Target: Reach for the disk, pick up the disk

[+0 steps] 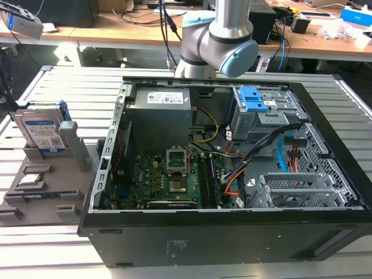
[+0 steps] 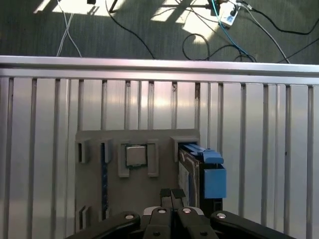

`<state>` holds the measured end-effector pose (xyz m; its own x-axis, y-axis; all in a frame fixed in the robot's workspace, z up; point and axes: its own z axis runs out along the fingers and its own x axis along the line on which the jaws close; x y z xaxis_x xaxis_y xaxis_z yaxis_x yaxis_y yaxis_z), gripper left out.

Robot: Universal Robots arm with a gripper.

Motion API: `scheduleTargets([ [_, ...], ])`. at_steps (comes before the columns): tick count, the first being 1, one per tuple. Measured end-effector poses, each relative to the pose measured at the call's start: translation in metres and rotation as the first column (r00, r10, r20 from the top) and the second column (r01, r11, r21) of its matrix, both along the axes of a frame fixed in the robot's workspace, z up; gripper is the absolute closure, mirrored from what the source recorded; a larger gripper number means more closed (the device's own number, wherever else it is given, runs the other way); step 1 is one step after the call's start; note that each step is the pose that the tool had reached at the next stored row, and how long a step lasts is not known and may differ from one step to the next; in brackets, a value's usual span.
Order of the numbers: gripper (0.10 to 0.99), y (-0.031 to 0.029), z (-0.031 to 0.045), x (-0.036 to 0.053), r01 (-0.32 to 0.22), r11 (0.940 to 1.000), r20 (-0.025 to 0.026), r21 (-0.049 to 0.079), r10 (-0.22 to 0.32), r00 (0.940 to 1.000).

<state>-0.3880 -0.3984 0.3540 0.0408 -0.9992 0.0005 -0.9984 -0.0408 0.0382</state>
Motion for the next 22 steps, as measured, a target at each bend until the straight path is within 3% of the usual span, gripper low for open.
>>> scheduleTargets([
  [8,0.98,0.0,0.0,0.0001,-0.103,0.9947,0.0,0.0,0.103,0.9947],
  [9,0.98,0.0,0.0,0.0002,-0.101,0.9949,0.0,0.0,0.101,0.9949],
  [12,0.98,0.0,-0.0005,0.0002,-0.022,0.9997,-0.0004,-0.008,0.022,0.9998],
  [15,0.98,0.0,-0.0009,0.0001,0.039,0.9991,-0.0003,-0.014,-0.039,0.9992],
  [20,0.98,0.0,-0.0009,0.0001,0.047,0.9987,-0.0003,-0.017,-0.047,0.9989],
  [21,0.914,0.0,-0.0009,0.0001,0.047,0.9987,-0.0002,-0.018,-0.047,0.9989],
  [22,0.914,0.0,-0.0009,0.0001,0.047,0.9987,-0.0003,-0.018,-0.047,0.9989],
])
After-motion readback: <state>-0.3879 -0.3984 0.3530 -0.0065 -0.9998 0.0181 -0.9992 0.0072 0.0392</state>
